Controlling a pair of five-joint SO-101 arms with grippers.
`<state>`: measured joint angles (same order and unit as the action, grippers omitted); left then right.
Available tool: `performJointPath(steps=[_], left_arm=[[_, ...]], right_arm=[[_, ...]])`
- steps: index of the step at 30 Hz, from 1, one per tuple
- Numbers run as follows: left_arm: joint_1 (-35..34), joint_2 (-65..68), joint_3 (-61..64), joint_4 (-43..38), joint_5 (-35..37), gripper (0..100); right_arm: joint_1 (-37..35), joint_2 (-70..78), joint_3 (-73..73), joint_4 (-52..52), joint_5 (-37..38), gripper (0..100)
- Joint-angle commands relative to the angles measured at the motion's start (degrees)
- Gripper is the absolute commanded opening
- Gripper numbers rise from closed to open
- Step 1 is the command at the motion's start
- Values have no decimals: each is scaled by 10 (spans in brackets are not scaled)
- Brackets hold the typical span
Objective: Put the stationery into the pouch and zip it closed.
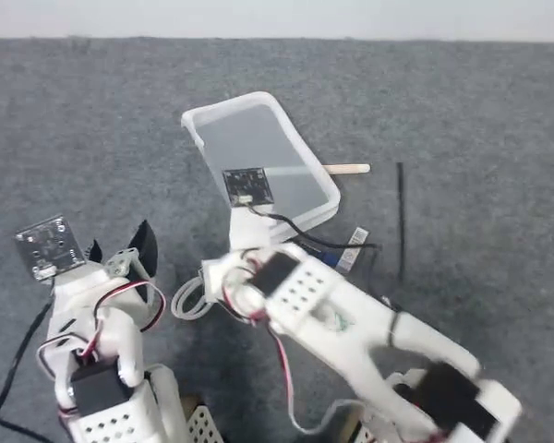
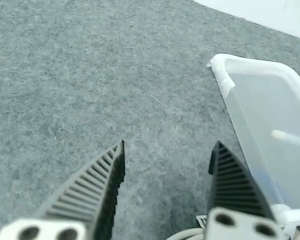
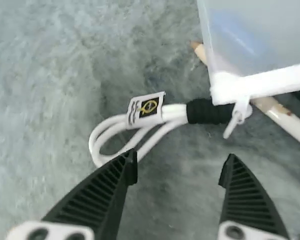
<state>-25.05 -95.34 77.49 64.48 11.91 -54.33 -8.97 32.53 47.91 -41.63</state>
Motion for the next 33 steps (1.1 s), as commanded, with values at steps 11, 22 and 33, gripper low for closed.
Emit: performJointPath(steps=[11,22,33], left_arm=[[-3,-10,-7,-6,6,261],[-3,-10,-7,-6,6,261],[-3,-10,-2,-8,5,261]], right_arm=[[0,155,-156,-12,-100,264],[42,265,-217,-6,-98,263],[61,275,-216,11,-83,26]])
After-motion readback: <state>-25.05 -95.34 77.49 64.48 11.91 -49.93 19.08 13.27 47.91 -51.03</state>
